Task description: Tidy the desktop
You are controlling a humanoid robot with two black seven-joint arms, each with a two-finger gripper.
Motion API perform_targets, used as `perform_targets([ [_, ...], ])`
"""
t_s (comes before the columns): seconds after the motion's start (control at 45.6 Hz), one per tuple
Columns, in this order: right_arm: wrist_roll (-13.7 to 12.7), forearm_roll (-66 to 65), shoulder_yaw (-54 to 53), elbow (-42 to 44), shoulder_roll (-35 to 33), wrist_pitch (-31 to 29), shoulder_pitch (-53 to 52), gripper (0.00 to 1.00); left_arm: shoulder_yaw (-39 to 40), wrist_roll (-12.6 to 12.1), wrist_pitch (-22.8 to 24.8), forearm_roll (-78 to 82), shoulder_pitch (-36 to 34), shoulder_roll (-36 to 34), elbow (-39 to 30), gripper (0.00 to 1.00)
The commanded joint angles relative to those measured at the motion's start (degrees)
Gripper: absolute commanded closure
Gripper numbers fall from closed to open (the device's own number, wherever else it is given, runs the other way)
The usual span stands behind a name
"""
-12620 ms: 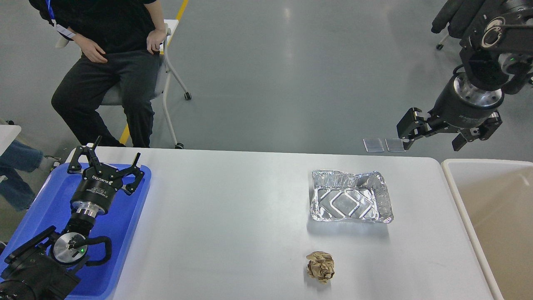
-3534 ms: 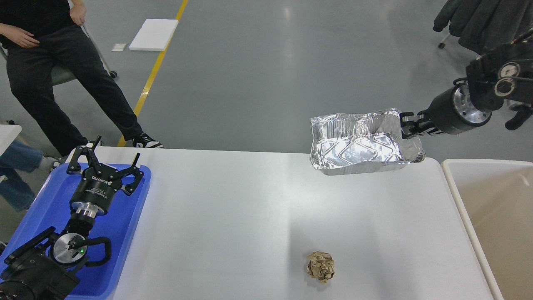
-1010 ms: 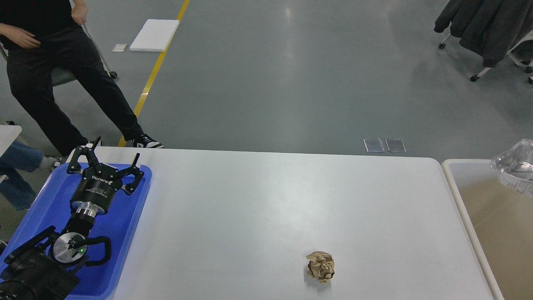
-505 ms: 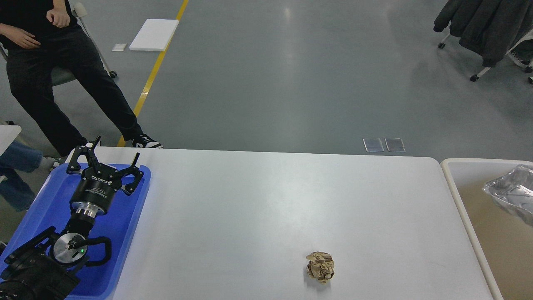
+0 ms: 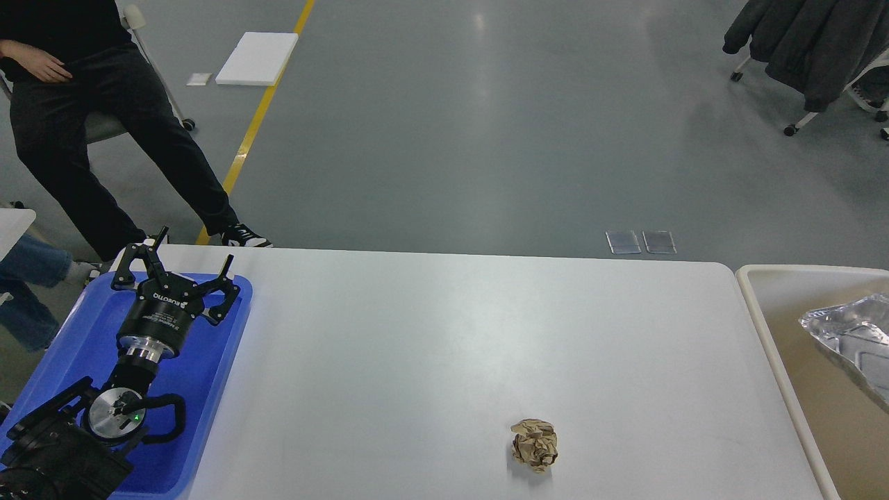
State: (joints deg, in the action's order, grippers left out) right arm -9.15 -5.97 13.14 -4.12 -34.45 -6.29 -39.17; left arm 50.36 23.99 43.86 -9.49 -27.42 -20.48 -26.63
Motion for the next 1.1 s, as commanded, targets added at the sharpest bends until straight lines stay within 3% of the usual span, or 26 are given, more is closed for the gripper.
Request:
perform_targets([
  [0.0,0.1,0.4,-4.3,1.4,2.0,4.1,1.6,1.00,0.0,0.0,0.0,0.0,0.0,0.0,0.0,0.01],
  [0.505,0.2,-0.4,-3.4,1.3,3.1,6.4,2.0,1.00,0.0,0.0,0.0,0.0,0.0,0.0,0.0,0.01],
  [0.549,0.2,-0.5,-2.9,1.1,3.1,7.0,2.0,0.92,0.0,0.0,0.0,0.0,0.0,0.0,0.0,0.01],
  [0.593,0.1,-0.5,-2.4,1.0,3.1,7.8,2.0,0.78,0.0,0.0,0.0,0.0,0.0,0.0,0.0,0.01],
  [0.658,0.1,-0.5,-1.8,1.1,3.0,9.0,2.0,0.29,0.0,0.0,0.0,0.0,0.0,0.0,0.0,0.01],
  [0.68,0.2,-0.4,-1.8,1.1,3.0,9.5,2.0,0.17,0.0,0.0,0.0,0.0,0.0,0.0,0.0,0.01],
  [0.702,0.2,-0.4,-1.8,1.0,3.0,9.9,1.9,0.12,0.0,0.0,0.0,0.0,0.0,0.0,0.0,0.01],
  [0.79,0.2,-0.4,-1.8,0.8,3.0,10.2,1.9,0.09,0.0,0.0,0.0,0.0,0.0,0.0,0.0,0.01],
  [0.856,0.1,-0.4,-1.8,0.7,3.0,10.2,1.9,0.01,0.0,0.0,0.0,0.0,0.0,0.0,0.0,0.01],
  [1.075,0.1,-0.4,-1.8,0.7,2.8,10.2,1.7,0.01,0.0,0.0,0.0,0.0,0.0,0.0,0.0,0.01],
])
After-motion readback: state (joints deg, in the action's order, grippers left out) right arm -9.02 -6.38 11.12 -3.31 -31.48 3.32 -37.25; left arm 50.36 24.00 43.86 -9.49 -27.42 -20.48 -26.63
